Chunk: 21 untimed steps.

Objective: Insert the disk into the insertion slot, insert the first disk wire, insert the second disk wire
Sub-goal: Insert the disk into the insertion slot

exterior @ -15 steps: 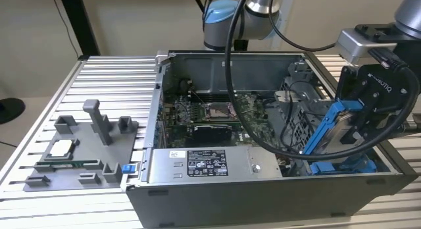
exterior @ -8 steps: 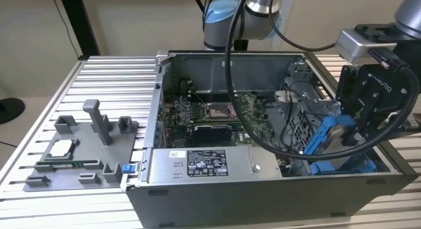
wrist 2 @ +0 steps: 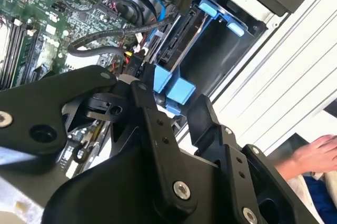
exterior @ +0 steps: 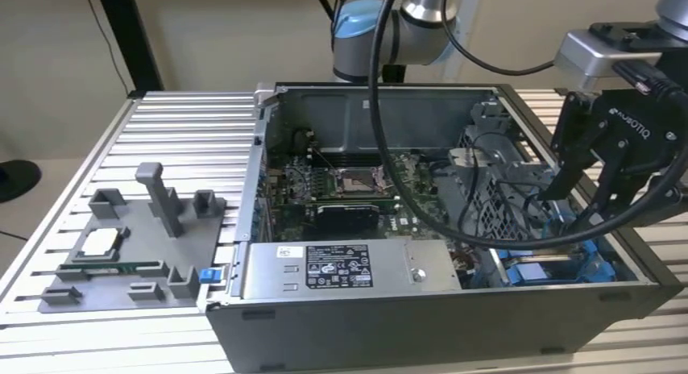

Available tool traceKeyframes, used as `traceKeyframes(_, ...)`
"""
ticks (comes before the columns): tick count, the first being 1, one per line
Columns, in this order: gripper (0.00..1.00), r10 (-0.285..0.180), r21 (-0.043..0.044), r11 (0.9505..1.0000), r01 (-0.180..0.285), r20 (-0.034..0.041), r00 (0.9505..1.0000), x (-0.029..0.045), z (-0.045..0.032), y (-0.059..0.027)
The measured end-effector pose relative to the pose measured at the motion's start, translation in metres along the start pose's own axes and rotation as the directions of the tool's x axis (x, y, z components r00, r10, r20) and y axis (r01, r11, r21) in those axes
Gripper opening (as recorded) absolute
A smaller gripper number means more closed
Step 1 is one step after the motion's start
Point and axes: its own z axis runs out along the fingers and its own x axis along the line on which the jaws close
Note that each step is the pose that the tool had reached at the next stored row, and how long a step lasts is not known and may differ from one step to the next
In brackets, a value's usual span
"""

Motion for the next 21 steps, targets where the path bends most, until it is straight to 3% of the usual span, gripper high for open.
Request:
traceKeyframes(3,1.00,0.000,-0.0006,1.0000,0.000,0.0001,1.0000,-0.0001,-0.0067,0.0003)
traceKeyframes(7,1.00,0.000,-0.0007,1.0000,0.000,0.0000,1.0000,-0.0017,-0.0089,0.0004)
traceKeyframes(13,1.00,0.000,-0.0007,1.0000,0.000,0.0002,1.0000,-0.0151,-0.0081,0.0026)
traceKeyframes(21,1.00,-0.014,-0.0008,0.9999,0.014,-0.0005,0.9999,-0.0169,-0.0031,0.0082)
